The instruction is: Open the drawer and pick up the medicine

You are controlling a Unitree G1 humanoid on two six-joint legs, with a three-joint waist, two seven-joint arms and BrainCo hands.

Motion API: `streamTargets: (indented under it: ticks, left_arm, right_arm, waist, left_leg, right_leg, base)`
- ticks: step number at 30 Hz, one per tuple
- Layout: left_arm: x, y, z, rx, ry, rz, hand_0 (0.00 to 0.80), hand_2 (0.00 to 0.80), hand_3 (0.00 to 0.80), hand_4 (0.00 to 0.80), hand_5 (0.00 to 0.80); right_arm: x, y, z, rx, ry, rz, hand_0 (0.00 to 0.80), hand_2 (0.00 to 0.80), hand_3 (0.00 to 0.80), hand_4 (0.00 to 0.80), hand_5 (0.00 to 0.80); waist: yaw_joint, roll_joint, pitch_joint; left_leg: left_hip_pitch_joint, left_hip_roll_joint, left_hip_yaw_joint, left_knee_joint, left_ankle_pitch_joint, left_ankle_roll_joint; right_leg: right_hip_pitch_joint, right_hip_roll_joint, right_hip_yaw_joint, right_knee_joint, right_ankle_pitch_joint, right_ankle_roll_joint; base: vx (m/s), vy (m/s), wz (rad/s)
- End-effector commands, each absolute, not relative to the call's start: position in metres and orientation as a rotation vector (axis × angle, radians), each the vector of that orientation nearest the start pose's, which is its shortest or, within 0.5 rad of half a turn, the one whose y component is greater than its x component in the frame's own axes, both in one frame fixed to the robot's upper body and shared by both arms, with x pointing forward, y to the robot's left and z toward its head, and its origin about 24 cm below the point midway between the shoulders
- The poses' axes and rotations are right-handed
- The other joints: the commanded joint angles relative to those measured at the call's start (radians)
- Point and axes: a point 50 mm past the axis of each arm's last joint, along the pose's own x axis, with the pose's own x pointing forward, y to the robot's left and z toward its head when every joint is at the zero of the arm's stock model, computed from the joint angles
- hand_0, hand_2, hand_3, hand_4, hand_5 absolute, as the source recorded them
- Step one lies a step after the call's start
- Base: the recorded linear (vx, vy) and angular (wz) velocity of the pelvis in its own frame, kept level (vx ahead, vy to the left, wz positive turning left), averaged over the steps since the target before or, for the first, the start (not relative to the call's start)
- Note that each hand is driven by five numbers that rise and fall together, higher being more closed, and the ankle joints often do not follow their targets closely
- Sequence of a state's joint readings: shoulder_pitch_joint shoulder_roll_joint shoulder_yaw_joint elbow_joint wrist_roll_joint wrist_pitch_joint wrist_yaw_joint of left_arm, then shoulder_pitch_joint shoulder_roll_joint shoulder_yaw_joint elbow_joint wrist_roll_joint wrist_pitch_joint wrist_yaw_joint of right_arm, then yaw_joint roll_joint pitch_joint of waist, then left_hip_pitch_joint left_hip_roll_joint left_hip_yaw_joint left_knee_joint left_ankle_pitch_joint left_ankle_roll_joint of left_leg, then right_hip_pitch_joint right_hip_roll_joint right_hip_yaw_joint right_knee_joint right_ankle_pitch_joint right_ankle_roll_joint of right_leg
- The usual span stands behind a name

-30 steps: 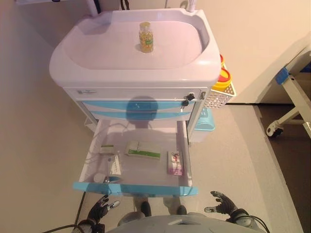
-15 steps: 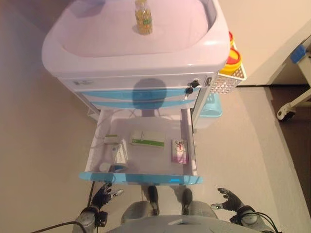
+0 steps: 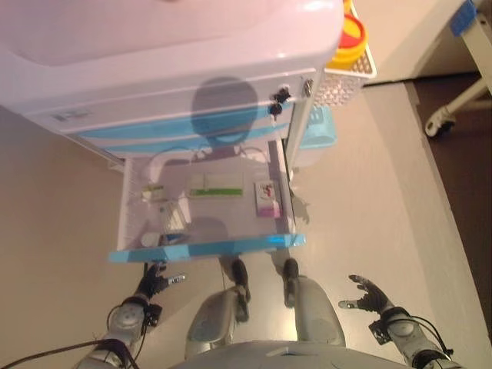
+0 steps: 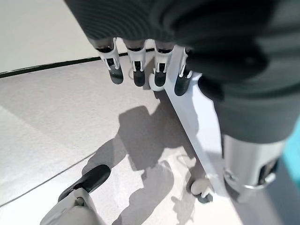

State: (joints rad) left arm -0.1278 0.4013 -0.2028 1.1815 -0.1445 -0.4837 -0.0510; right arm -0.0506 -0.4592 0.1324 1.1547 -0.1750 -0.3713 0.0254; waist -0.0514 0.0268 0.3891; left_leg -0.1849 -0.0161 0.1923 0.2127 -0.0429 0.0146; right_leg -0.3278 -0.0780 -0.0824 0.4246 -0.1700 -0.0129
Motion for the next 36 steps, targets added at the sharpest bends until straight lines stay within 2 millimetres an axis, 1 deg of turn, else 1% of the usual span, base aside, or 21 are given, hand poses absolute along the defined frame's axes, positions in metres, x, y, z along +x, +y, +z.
streamTargets:
  ticks: [1, 5, 8, 10, 12, 15, 17, 20, 22, 23, 26, 28, 30, 31, 33, 36]
  left_arm:
    - [0.23, 0.264, -0.065, 0.385, 0.389, -0.019, 0.0, 0.0, 0.0, 0.0, 0.0]
    - [0.258, 0.285, -0.035, 0.432, 0.327, 0.035, 0.0, 0.0, 0.0, 0.0, 0.0]
    - [0.271, 0.301, -0.016, 0.461, 0.301, 0.085, 0.0, 0.0, 0.0, 0.0, 0.0]
    - [0.28, 0.316, 0.002, 0.468, 0.272, 0.133, 0.0, 0.0, 0.0, 0.0, 0.0]
    - [0.29, 0.334, 0.026, 0.441, 0.228, 0.192, 0.0, 0.0, 0.0, 0.0, 0.0]
    - [0.303, 0.361, 0.072, 0.366, 0.136, 0.269, 0.0, 0.0, 0.0, 0.0, 0.0]
    - [0.31, 0.369, 0.097, 0.317, 0.075, 0.279, 0.0, 0.0, 0.0, 0.0, 0.0]
    - [0.318, 0.378, 0.132, 0.267, -0.027, 0.318, 0.0, 0.0, 0.0, 0.0, 0.0]
    - [0.318, 0.383, 0.149, 0.25, -0.095, 0.39, 0.0, 0.0, 0.0, 0.0, 0.0]
    - [0.319, 0.386, 0.158, 0.248, -0.122, 0.434, 0.0, 0.0, 0.0, 0.0, 0.0]
    - [0.313, 0.399, 0.181, 0.264, -0.237, 0.646, 0.0, 0.0, 0.0, 0.0, 0.0]
    - [0.308, 0.404, 0.191, 0.252, -0.311, 0.78, 0.0, 0.0, 0.0, 0.0, 0.0]
    - [0.304, 0.405, 0.192, 0.251, -0.366, 0.882, 0.0, 0.0, 0.0, 0.0, 0.0]
    - [0.304, 0.403, 0.189, 0.252, -0.369, 0.895, 0.0, 0.0, 0.0, 0.0, 0.0]
    - [0.307, 0.394, 0.18, 0.338, -0.352, 0.909, 0.0, 0.0, 0.0, 0.0, 0.0]
    - [0.309, 0.386, 0.159, 0.366, -0.286, 0.886, 0.0, 0.0, 0.0, 0.0, 0.0]
  right_arm:
    - [0.157, -0.302, -0.097, -0.639, 0.721, 0.066, 0.0, 0.0, 0.0, 0.0, 0.0]
    - [0.171, -0.304, -0.087, -0.656, 0.68, 0.053, 0.0, 0.0, 0.0, 0.0, 0.0]
    - [0.172, -0.308, -0.084, -0.675, 0.677, 0.056, 0.0, 0.0, 0.0, 0.0, 0.0]
    - [0.169, -0.313, -0.082, -0.697, 0.687, 0.064, 0.0, 0.0, 0.0, 0.0, 0.0]
    - [0.165, -0.317, -0.081, -0.717, 0.696, 0.077, 0.0, 0.0, 0.0, 0.0, 0.0]
    - [0.16, -0.323, -0.078, -0.734, 0.7, 0.087, 0.0, 0.0, 0.0, 0.0, 0.0]
    - [0.157, -0.324, -0.077, -0.739, 0.701, 0.089, 0.0, 0.0, 0.0, 0.0, 0.0]
    - [0.152, -0.326, -0.077, -0.75, 0.701, 0.093, 0.0, 0.0, 0.0, 0.0, 0.0]
    - [0.149, -0.325, -0.078, -0.748, 0.7, 0.089, 0.0, 0.0, 0.0, 0.0, 0.0]
    - [0.148, -0.325, -0.079, -0.745, 0.7, 0.085, 0.0, 0.0, 0.0, 0.0, 0.0]
    - [0.142, -0.323, -0.083, -0.741, 0.707, 0.083, 0.0, 0.0, 0.0, 0.0, 0.0]
    - [0.138, -0.32, -0.087, -0.732, 0.711, 0.083, 0.0, 0.0, 0.0, 0.0, 0.0]
    - [0.134, -0.315, -0.091, -0.72, 0.713, 0.088, 0.0, 0.0, 0.0, 0.0, 0.0]
    - [0.133, -0.313, -0.094, -0.714, 0.716, 0.091, 0.0, 0.0, 0.0, 0.0, 0.0]
    - [0.131, -0.306, -0.098, -0.703, 0.723, 0.102, 0.0, 0.0, 0.0, 0.0, 0.0]
    - [0.128, -0.299, -0.103, -0.693, 0.728, 0.125, 0.0, 0.0, 0.0, 0.0, 0.0]
  waist:
    - [-0.042, -0.021, 0.004]
    - [-0.068, -0.031, 0.018]
    - [-0.087, -0.034, 0.014]
    - [-0.102, -0.035, 0.007]
    - [-0.115, -0.036, 0.002]
    - [-0.131, -0.035, -0.002]
    - [-0.137, -0.034, -0.005]
    - [-0.141, -0.029, -0.008]
    - [-0.142, -0.028, -0.01]
    - [-0.143, -0.028, -0.01]
    - [-0.142, -0.03, -0.012]
    - [-0.138, -0.035, -0.013]
    - [-0.132, -0.044, -0.01]
    - [-0.127, -0.048, -0.009]
    - [-0.117, -0.059, -0.007]
    - [-0.102, -0.071, -0.001]
  left_leg:
    - [-0.19, -0.04, -0.01, 0.306, -0.184, 0.097]
    - [-0.345, -0.029, 0.011, 0.438, -0.215, 0.114]
    - [-0.421, -0.026, 0.016, 0.504, -0.229, 0.116]
    - [-0.462, -0.025, 0.014, 0.545, -0.235, 0.115]
    - [-0.494, -0.019, 0.012, 0.578, -0.239, 0.11]
    - [-0.53, -0.012, 0.012, 0.614, -0.243, 0.104]
    - [-0.542, -0.009, 0.014, 0.625, -0.243, 0.1]
    - [-0.548, -0.005, 0.017, 0.634, -0.24, 0.091]
    - [-0.544, -0.003, 0.018, 0.637, -0.232, 0.086]
    - [-0.542, -0.003, 0.018, 0.641, -0.224, 0.082]
    - [-0.537, -0.004, 0.014, 0.653, -0.206, 0.075]
    - [-0.535, -0.006, 0.011, 0.66, -0.199, 0.068]
    - [-0.534, -0.011, 0.007, 0.671, -0.193, 0.062]
    - [-0.533, -0.014, 0.005, 0.673, -0.194, 0.061]
    - [-0.528, -0.022, 0.001, 0.673, -0.191, 0.061]
    - [-0.512, -0.034, -0.009, 0.664, -0.188, 0.064]
  right_leg:
    - [-0.095, 0.006, -0.013, 0.026, 0.034, 0.028]
    - [-0.249, 0.032, 0.026, 0.138, 0.034, 0.024]
    - [-0.322, 0.047, 0.041, 0.187, 0.033, 0.019]
    - [-0.363, 0.054, 0.05, 0.213, 0.033, 0.015]
    - [-0.393, 0.057, 0.057, 0.23, 0.036, 0.013]
    - [-0.426, 0.061, 0.065, 0.247, 0.04, 0.009]
    - [-0.435, 0.061, 0.069, 0.247, 0.045, 0.008]
    - [-0.439, 0.059, 0.073, 0.246, 0.053, 0.008]
    - [-0.434, 0.058, 0.074, 0.246, 0.055, 0.008]
    - [-0.431, 0.057, 0.074, 0.246, 0.055, 0.007]
    - [-0.418, 0.057, 0.072, 0.245, 0.058, 0.006]
    - [-0.408, 0.058, 0.07, 0.239, 0.063, 0.007]
    - [-0.397, 0.062, 0.07, 0.229, 0.075, 0.011]
    - [-0.392, 0.063, 0.07, 0.225, 0.08, 0.014]
    - [-0.38, 0.066, 0.071, 0.216, 0.093, 0.02]
    - [-0.355, 0.072, 0.07, 0.214, 0.102, 0.029]
  base:
    - [-0.014, 0.14, -0.31]
    - [-0.037, 0.16, -0.36]
    - [0.019, 0.145, -0.18]
    - [0.066, 0.143, -0.18]
    - [0.06, 0.119, -0.19]
    - [0.037, 0.089, -0.06]
    - [0.033, 0.056, -0.02]
    - [0.033, 0.04, 0.02]
    - [0.041, 0.008, 0.03]
    - [0.055, -0.009, 0.02]
    - [0.062, -0.021, 0.04]
    - [0.062, -0.032, 0.14]
    - [0.056, -0.06, 0.08]
    - [0.053, -0.084, 0.0]
    - [0.042, -0.09, 0.0]
    - [0.033, -0.093, 0.04]
